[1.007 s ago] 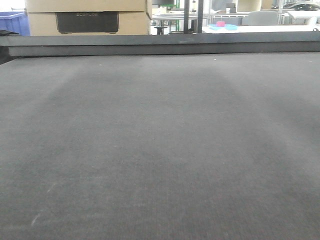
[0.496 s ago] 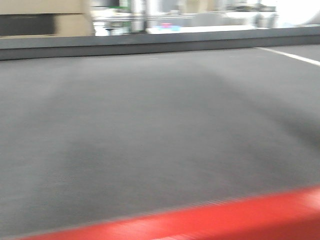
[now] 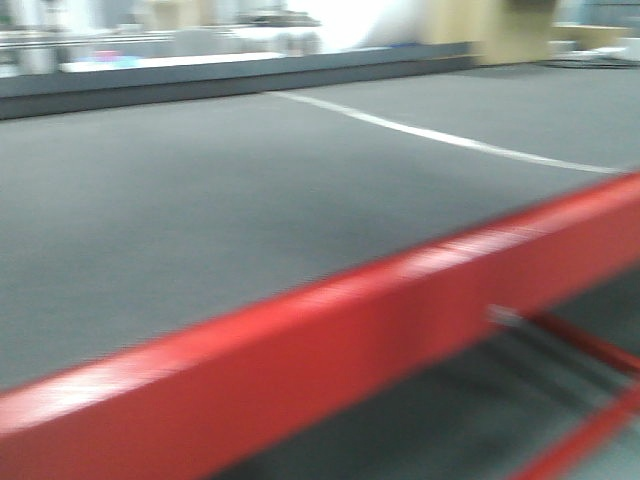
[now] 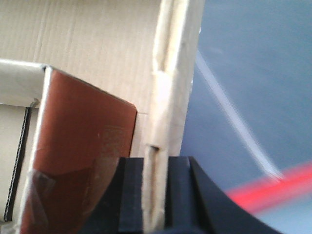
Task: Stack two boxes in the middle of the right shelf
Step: 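Drive the base past the red table toward the steel shelf rack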
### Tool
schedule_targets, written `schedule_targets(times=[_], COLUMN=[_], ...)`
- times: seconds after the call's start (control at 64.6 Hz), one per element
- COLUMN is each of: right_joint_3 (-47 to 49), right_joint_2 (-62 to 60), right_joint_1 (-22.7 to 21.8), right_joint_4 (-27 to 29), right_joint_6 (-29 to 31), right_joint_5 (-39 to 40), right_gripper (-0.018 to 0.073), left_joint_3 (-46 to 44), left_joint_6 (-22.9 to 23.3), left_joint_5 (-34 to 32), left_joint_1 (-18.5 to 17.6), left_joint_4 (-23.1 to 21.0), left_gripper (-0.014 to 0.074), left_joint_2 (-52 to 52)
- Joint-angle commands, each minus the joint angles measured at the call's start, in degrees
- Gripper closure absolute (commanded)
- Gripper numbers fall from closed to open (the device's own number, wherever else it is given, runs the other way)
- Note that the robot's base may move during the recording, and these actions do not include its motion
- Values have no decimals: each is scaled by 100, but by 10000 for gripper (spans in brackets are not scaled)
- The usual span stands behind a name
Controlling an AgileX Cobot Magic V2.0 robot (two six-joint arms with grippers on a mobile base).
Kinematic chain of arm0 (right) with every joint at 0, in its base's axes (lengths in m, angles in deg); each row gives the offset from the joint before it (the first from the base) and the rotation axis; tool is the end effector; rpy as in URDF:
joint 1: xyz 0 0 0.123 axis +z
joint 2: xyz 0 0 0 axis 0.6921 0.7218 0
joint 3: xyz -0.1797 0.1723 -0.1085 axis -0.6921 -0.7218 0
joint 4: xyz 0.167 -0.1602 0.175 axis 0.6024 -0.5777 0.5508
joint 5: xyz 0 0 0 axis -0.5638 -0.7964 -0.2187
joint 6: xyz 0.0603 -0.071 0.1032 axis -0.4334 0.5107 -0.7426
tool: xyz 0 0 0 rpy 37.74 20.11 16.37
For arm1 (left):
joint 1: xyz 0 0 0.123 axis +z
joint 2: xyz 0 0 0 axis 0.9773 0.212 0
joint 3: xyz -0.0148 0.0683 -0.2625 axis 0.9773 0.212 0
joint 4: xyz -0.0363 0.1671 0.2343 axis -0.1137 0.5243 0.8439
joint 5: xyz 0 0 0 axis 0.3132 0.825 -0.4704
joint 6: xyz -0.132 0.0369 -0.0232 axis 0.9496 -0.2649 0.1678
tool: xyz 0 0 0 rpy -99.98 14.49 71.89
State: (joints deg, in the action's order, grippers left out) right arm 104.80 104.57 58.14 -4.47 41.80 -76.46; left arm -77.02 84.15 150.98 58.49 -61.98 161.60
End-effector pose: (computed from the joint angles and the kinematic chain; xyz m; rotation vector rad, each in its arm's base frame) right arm 0.2950 0.0988 0.5044 -0.2975 2.0362 0.3609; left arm 0.3033 -0.1078 0.5187 0.2085 2.0836 -0.3042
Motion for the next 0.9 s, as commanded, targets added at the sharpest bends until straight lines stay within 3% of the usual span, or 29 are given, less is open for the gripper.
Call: schedule_targets(times=[0.0, 0.883], right_joint_3=[59, 59], right_joint_2=[-85, -85], right_joint_1=[-23, -23], right_joint_4=[-131, -131], right_joint_6=[64, 64], right_joint_5=[209, 209], right_gripper=[713, 713], left_joint_3=[-82, -82], left_joint_6=[-24, -24], left_joint_5=[-360, -360], left_joint_1=[26, 26], left_joint_4=[4, 4], left_gripper=[708, 708], left_joint_2=[-99, -99])
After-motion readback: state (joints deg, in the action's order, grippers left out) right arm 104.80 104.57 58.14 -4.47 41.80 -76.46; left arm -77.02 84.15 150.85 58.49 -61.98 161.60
